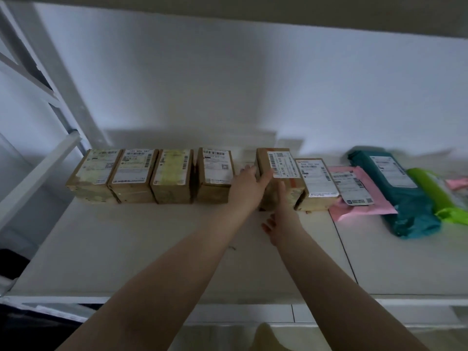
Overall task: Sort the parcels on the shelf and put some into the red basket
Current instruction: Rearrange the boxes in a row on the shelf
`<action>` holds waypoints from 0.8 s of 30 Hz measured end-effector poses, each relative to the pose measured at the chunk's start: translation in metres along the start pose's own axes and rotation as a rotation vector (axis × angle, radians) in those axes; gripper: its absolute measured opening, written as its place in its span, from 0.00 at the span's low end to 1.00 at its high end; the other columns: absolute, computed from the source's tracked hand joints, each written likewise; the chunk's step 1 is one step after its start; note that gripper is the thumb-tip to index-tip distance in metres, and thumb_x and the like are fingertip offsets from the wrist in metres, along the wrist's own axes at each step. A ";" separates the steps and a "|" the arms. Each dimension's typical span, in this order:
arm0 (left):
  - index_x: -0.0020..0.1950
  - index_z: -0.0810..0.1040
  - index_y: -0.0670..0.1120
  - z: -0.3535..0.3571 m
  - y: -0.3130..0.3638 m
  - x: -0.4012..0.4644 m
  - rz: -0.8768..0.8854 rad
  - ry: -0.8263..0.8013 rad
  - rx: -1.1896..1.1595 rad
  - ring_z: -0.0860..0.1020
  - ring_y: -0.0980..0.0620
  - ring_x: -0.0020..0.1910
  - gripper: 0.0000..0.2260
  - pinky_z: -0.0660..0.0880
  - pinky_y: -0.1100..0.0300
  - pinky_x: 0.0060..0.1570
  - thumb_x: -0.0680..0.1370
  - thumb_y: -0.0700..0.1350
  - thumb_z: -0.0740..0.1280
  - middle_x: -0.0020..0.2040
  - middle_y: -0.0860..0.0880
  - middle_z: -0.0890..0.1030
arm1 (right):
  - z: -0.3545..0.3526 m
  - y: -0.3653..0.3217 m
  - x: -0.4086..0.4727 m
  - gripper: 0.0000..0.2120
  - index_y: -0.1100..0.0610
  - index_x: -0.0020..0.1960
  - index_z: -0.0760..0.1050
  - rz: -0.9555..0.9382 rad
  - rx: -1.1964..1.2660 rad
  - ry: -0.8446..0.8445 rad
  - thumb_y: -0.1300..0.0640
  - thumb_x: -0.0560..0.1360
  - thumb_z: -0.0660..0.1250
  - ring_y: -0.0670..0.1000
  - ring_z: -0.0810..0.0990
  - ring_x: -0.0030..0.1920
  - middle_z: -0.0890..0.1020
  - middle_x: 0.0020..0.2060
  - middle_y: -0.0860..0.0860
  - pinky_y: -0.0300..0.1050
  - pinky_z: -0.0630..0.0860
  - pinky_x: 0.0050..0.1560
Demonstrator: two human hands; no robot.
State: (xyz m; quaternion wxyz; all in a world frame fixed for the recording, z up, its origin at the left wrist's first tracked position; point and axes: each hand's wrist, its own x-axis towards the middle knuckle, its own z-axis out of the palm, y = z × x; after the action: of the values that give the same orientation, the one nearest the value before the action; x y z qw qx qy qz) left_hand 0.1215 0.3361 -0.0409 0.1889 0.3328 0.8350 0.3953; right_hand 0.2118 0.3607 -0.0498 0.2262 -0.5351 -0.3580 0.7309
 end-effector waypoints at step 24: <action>0.79 0.55 0.51 -0.033 -0.054 0.015 -0.167 0.383 0.712 0.41 0.38 0.78 0.34 0.36 0.38 0.72 0.77 0.67 0.50 0.80 0.42 0.49 | -0.007 -0.016 0.019 0.44 0.54 0.75 0.62 0.127 0.053 0.071 0.34 0.67 0.73 0.57 0.71 0.66 0.71 0.68 0.53 0.52 0.74 0.53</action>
State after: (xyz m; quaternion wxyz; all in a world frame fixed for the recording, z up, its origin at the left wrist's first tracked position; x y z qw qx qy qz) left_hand 0.0703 0.3044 -0.0638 -0.0653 0.2290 0.9638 0.1198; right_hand 0.2115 0.3862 -0.0505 0.2061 -0.5763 -0.2958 0.7335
